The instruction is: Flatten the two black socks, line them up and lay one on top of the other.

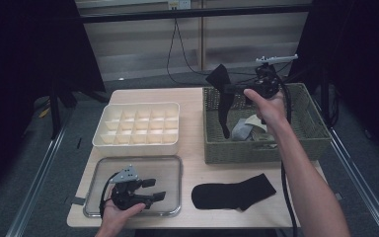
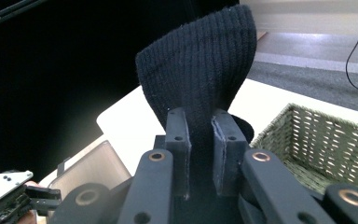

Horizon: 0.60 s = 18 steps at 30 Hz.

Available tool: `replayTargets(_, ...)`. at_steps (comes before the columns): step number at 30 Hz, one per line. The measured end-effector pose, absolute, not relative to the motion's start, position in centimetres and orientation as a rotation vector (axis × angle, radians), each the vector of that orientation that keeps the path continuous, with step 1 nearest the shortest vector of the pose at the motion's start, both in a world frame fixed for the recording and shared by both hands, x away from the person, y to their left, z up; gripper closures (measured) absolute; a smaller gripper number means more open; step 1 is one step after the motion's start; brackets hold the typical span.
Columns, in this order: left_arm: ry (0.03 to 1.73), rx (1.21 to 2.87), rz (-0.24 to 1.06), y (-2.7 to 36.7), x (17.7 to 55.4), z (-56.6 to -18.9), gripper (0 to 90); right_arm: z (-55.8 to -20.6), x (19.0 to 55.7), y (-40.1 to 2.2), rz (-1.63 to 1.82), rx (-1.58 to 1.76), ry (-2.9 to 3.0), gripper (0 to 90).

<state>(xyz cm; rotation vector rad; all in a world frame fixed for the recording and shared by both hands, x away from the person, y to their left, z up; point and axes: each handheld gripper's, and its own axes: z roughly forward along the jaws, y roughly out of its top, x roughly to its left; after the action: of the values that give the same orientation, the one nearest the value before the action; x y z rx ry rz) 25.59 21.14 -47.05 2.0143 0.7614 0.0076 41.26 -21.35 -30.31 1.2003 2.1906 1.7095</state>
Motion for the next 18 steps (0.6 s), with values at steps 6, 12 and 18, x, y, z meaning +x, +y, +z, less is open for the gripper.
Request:
replayTargets(6, 0.761, 2.015, 0.005, 21.1, 25.6, -47.1, 33.7, -29.4, 40.6, -21.0, 1.734, 1.164, 2.183, 78.9)
replayTargets(12, 0.758, 2.012, 0.006, 21.0, 25.6, -47.1, 34.0, -28.7, 40.1, -21.1, 1.767, 1.137, 2.174, 78.8)
replayTargets(18, 0.748, 2.002, 0.007, 20.6, 25.7, -46.9, 34.3, -28.1, 39.6, -21.0, 1.788, 1.11, 2.165, 78.9)
